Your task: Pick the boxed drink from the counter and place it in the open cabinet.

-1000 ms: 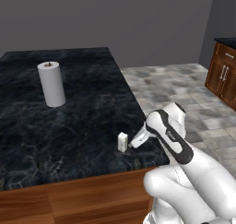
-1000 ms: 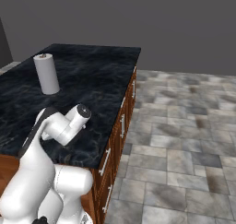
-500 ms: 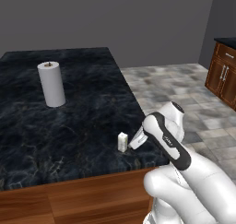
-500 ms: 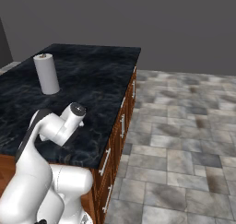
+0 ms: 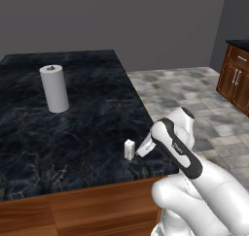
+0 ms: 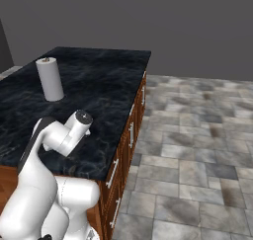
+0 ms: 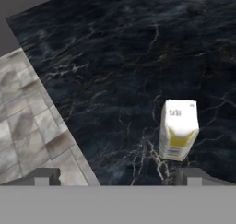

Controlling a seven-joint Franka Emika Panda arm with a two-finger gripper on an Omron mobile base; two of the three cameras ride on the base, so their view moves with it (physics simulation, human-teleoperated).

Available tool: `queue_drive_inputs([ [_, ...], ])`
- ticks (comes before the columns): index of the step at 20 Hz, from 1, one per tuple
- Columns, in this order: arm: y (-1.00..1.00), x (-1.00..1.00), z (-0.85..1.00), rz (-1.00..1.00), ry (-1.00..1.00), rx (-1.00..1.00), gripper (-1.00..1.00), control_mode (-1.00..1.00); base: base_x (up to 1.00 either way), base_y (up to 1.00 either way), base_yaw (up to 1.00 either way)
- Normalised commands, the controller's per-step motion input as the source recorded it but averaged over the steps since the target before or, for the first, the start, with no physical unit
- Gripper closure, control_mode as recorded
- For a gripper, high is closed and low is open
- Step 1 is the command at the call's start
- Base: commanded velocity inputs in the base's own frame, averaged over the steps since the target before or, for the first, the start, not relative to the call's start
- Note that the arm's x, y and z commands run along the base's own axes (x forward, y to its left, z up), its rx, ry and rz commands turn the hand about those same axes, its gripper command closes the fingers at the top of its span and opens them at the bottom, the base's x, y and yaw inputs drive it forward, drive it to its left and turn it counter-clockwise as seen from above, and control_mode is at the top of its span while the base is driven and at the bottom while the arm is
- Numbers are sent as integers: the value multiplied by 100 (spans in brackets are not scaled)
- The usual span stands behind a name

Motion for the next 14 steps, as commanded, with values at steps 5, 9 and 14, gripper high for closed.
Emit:
queue_drive_inputs([
  [5, -1, 8, -1, 0, 0, 0, -100, -100, 0, 0, 0],
  [9, 0, 1, -1, 0, 0, 0, -100, -100, 0, 0, 0],
  [14, 0, 10, -6, 0, -1, -1, -100, -100, 0, 0, 0],
])
